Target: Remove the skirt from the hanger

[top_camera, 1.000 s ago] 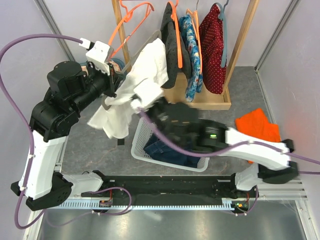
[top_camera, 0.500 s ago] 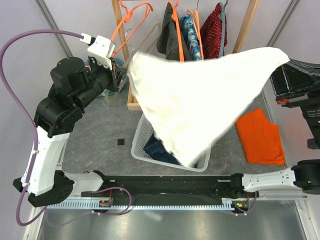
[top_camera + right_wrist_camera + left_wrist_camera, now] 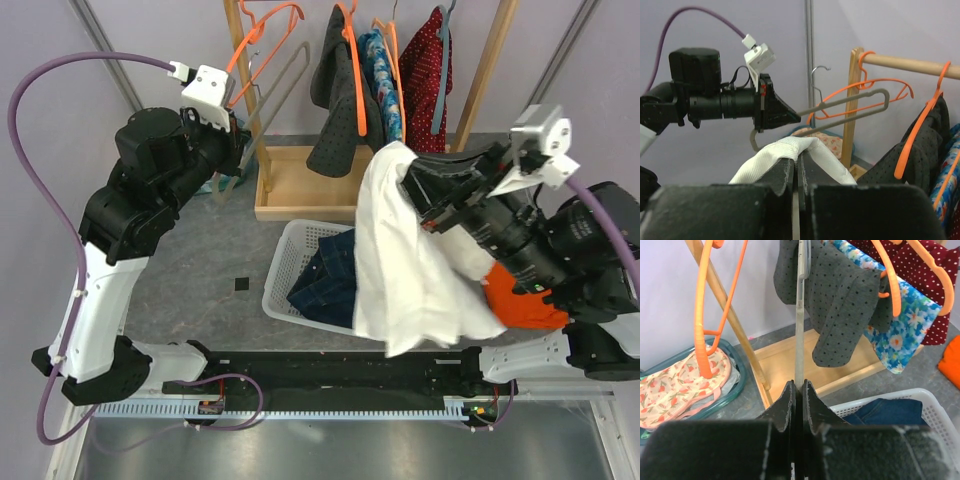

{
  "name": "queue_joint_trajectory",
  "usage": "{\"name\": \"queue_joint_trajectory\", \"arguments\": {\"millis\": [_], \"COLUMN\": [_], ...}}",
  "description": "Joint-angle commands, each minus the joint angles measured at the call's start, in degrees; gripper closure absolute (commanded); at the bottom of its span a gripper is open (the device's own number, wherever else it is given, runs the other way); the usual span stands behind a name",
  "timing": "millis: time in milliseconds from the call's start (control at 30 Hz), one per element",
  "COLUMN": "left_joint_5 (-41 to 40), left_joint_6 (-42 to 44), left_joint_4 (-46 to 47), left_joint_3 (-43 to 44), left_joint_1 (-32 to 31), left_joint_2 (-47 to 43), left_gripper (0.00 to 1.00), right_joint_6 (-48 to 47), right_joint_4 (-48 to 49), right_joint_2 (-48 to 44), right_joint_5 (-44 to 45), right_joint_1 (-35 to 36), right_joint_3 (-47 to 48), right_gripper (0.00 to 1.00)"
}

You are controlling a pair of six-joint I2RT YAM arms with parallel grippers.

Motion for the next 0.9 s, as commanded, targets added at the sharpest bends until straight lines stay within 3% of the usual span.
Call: {"name": "queue_joint_trajectory", "arguments": {"millis": [0, 300, 467, 633, 867], "left_joint_5": [-3.63, -4.69, -4.43, -4.25, -3.55], "left_joint_6": [1.20, 2.35, 2.70, 2.61, 2.44], "left_joint_4": [5.33, 8.23, 8.50, 8.41, 8.41], "left_joint_3": [1.96, -0.86, -0.68, -1.21, -1.74], "left_joint_1": [0.20, 0.20, 0.20, 0.20, 0.20], "left_joint_2": [1.19, 1.45, 1.28, 0.84, 0.13], "left_gripper": [0.98, 0.98, 0.98, 0.98, 0.98], "right_joint_6": [1.48, 1.92, 0.26, -0.71, -0.72], "right_joint_4": [0.32, -0.20, -0.03, -3.01, -5.74], "right_joint_2": [-0.48, -1.62, -1.27, 2.06, 4.88], "right_joint_5": [1.39, 7.01, 14.65, 23.42, 25.83], "right_joint_1": [0.11, 0.11, 0.11, 0.03, -0.68], "right_joint_3": [-0.41, -8.50, -13.33, -14.13, -15.36], "right_gripper": [1.00, 1.00, 1.00, 1.00, 1.00]}}
